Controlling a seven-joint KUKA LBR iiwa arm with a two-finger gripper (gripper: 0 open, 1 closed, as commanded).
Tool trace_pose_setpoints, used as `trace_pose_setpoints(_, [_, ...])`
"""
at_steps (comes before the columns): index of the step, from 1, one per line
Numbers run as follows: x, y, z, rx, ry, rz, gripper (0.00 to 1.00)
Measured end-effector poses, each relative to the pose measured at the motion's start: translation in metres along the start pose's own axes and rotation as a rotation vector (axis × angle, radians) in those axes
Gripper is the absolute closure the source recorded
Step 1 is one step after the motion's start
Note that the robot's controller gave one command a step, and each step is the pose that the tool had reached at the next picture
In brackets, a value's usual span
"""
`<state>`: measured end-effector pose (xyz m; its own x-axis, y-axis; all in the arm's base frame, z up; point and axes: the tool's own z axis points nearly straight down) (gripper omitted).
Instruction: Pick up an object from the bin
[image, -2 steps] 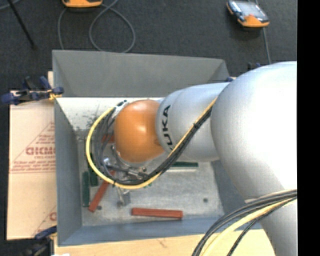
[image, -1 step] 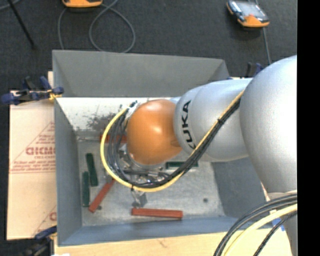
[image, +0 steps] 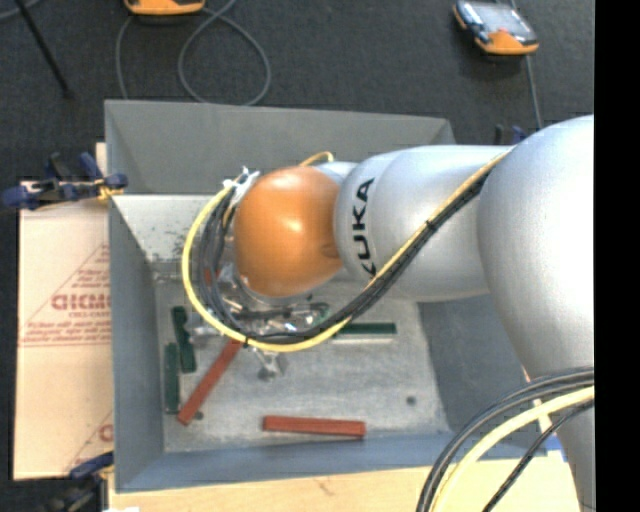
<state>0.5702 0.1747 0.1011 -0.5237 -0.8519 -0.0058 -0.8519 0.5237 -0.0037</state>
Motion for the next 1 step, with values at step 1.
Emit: trace_pose_setpoints(1, [0.0075,-0.0021,0.0291,0.0,0.0,-0.219,0.0])
